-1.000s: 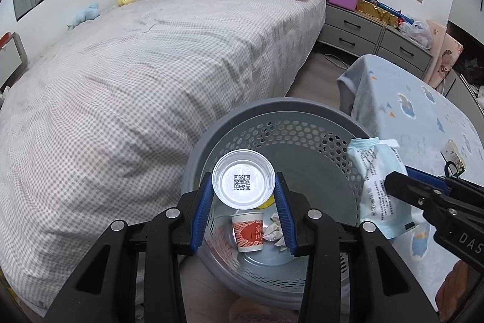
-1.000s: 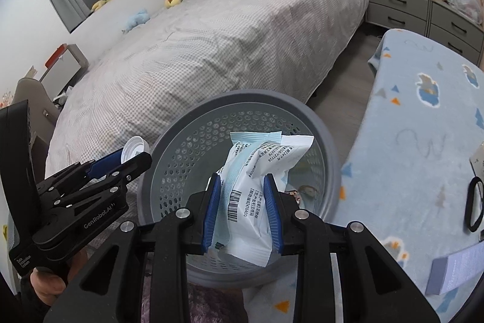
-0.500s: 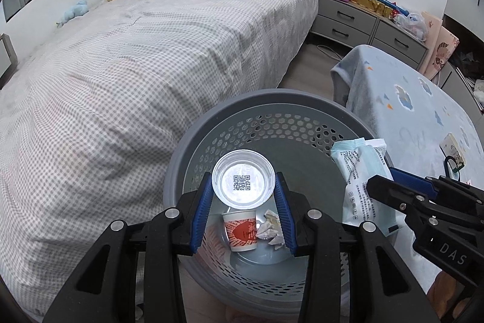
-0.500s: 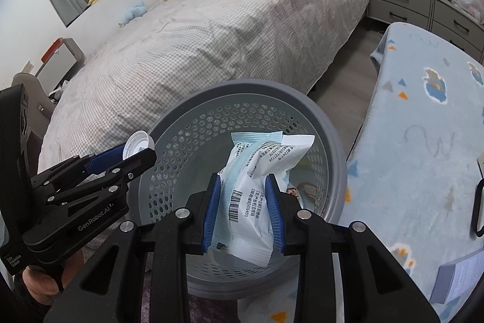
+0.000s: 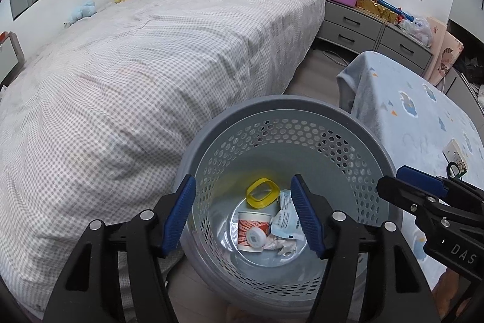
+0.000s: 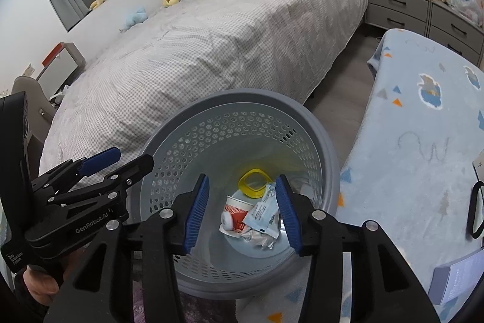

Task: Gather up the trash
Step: 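Carry packet and cap over the grey basket and open both tools, then move both tools back over the table toward the lavender box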

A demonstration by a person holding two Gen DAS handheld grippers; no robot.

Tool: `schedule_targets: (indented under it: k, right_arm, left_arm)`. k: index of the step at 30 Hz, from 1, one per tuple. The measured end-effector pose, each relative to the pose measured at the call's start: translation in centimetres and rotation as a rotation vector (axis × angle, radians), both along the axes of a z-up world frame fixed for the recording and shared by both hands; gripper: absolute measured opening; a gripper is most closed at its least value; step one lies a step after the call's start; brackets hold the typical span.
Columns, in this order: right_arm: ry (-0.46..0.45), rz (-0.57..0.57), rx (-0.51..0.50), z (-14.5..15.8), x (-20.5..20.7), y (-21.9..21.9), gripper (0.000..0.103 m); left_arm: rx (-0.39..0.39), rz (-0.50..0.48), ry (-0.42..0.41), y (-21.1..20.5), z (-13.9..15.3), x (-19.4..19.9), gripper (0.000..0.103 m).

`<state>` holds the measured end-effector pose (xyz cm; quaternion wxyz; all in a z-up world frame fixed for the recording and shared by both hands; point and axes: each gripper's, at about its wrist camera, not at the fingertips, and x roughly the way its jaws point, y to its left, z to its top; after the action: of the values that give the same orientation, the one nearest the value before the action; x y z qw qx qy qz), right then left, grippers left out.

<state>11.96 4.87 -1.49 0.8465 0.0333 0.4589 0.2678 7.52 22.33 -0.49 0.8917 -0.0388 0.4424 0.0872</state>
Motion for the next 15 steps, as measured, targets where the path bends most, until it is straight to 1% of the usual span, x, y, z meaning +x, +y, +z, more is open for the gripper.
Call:
schedule_targets:
  k: [15]
  right_arm:
    - [0.010,-0.008,0.001,-0.21,-0.13,-0.42,0.046]
  left_arm:
    - [-0.001,0.007,-0.007,-0.18,0.33,-0.33,0.063]
